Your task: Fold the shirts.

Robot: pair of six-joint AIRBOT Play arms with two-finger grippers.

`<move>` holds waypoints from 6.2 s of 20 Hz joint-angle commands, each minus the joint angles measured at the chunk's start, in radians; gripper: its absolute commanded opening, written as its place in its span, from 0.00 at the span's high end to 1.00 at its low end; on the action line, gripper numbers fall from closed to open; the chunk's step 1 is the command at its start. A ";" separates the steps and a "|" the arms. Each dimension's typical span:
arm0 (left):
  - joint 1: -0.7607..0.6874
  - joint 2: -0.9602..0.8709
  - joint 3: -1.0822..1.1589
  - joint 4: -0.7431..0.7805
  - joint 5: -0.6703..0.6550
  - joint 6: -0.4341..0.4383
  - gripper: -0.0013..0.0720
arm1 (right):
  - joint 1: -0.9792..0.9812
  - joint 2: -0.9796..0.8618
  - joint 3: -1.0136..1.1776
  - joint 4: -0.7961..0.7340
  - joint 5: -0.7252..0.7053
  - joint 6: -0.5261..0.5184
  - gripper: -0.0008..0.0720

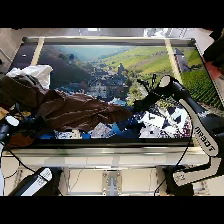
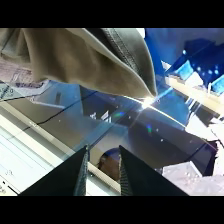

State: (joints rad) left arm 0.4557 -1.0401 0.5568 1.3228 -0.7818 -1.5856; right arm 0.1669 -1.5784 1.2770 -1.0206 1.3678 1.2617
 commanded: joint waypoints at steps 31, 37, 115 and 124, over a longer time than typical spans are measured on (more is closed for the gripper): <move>0.001 0.156 0.030 -0.034 0.023 0.061 0.97 | 0.309 0.010 -0.607 1.239 -0.785 -0.355 0.46; 0.001 0.156 0.030 -0.034 0.023 0.061 0.97 | 0.320 -0.058 -0.446 1.238 -0.788 -0.328 0.69; -0.012 -0.197 -0.128 -0.938 0.096 0.495 0.75 | -0.773 0.700 -0.627 0.356 -0.203 -0.198 0.39; -0.057 -0.196 -0.091 -0.938 0.064 0.498 0.97 | -0.771 0.691 -0.988 0.282 -0.186 -0.047 0.39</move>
State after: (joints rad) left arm 0.4068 -1.2354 0.4614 0.3908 -0.7033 -1.0897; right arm -0.6048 -0.8841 0.4152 -0.7670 1.2076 1.1835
